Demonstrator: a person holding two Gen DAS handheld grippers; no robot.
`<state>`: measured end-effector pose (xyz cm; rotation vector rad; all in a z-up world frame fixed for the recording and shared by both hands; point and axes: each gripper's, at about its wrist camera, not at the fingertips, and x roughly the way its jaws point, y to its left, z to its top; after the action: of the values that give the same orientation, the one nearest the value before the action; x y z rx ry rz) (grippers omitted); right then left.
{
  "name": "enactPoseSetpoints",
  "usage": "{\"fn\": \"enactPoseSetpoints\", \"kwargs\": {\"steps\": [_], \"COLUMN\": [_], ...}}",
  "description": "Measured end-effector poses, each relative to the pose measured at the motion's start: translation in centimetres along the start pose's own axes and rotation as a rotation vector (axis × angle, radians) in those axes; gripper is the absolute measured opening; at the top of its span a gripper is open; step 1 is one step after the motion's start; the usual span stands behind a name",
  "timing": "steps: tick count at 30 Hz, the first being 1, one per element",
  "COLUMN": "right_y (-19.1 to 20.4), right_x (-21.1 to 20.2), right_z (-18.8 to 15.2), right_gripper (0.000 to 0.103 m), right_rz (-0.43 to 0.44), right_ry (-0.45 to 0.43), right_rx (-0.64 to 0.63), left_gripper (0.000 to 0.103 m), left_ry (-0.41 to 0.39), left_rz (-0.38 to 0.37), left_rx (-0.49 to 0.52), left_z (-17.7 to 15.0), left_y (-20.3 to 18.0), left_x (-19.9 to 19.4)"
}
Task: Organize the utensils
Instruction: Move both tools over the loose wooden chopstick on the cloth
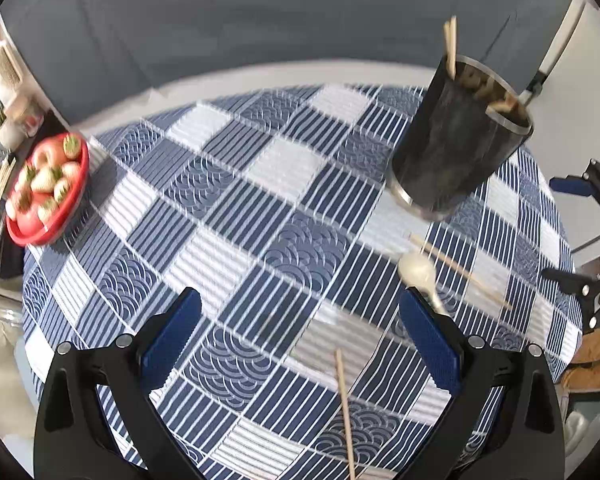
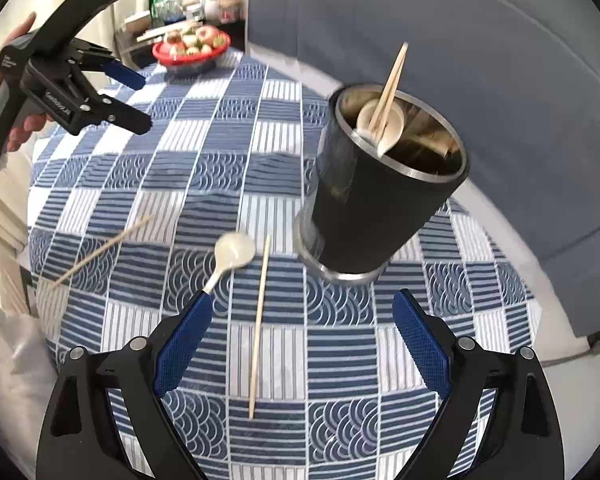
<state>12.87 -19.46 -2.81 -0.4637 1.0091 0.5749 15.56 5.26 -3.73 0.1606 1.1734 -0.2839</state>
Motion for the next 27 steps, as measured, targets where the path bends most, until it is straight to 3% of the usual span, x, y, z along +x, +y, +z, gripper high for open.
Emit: {"fn": "enactPoseSetpoints", "kwargs": {"steps": [12,27], "right_y": [1.2,1.7], "right_x": [3.9,9.1], "right_z": [-0.4,-0.9], "right_gripper": [0.087,0.087], "right_rz": [0.027,0.088], "right_ry": [0.121,0.215], "right_rx": [-0.038,-0.093], "left_gripper": [0.097,0.097], "left_ry": [0.121,0.208], "left_rz": [-0.001,-0.028], "left_rx": [-0.06,-0.078], "left_z": [-5.8,-11.0], "left_y": [1.3,-2.3], "left_x": [3.6,6.4]}}
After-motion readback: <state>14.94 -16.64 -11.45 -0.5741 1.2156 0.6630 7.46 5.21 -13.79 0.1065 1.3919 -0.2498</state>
